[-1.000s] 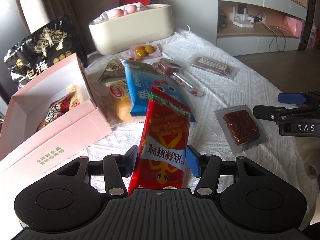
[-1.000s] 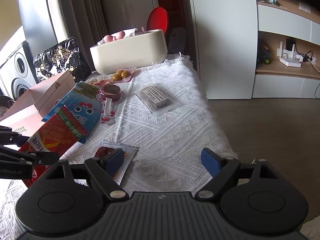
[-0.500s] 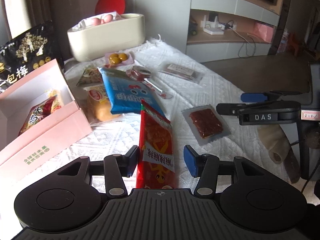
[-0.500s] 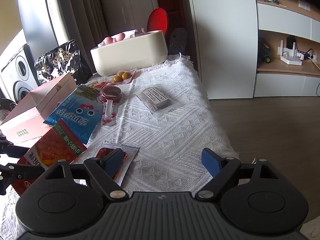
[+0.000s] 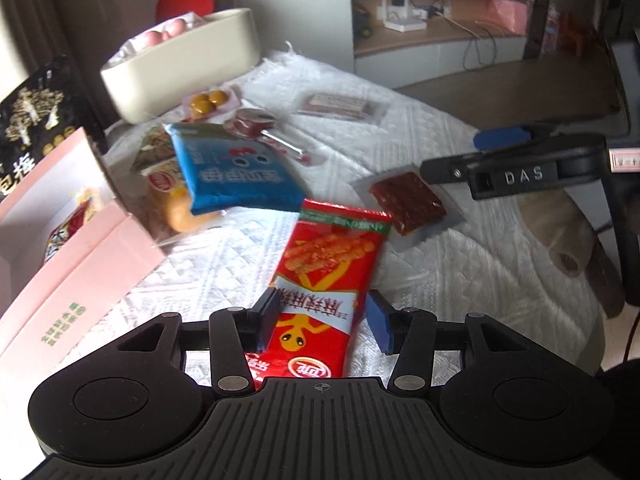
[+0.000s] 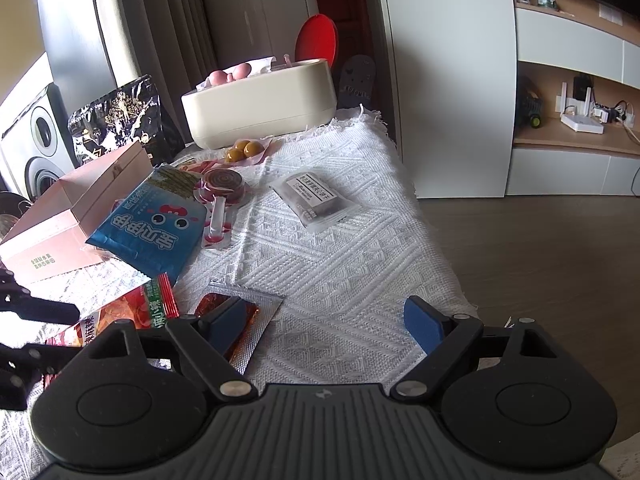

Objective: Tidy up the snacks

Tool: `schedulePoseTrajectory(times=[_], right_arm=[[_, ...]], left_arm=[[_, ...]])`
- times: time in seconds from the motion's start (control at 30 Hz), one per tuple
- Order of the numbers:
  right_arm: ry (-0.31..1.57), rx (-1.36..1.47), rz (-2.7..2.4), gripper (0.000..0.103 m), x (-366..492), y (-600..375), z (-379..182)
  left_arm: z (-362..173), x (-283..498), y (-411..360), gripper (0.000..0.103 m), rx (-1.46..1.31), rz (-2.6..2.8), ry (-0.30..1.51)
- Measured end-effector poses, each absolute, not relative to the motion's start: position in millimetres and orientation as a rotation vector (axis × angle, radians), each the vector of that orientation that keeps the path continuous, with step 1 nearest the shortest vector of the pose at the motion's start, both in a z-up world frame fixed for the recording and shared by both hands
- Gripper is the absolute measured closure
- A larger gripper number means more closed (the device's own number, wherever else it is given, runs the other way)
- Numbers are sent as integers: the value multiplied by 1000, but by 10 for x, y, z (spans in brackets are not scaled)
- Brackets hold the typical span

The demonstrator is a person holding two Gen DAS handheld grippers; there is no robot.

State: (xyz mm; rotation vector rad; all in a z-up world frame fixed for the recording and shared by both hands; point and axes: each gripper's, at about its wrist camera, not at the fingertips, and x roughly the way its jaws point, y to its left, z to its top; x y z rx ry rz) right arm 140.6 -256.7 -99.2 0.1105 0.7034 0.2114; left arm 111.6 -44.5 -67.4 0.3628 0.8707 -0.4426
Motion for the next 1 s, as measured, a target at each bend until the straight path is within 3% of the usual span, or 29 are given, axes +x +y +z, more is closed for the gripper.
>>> schedulePoseTrajectory(times=[0.4,0.5,0.63,1.0], right_arm=[[706,100,212,15,1407,-2554,-999],[718,96,242,8,1420,-2550,-1002],[734,111,293,0,1441,-2583,-1001],[755,52,307,0,1456,-2529,-1006]], left_arm=[[-679,1269,-336,43,363,-477,867],[-700,1358,-269,41,312,-507,878],[-750,1539,-168,31,203,-514,896],[-765,1555,-320,29,232,-471,886]])
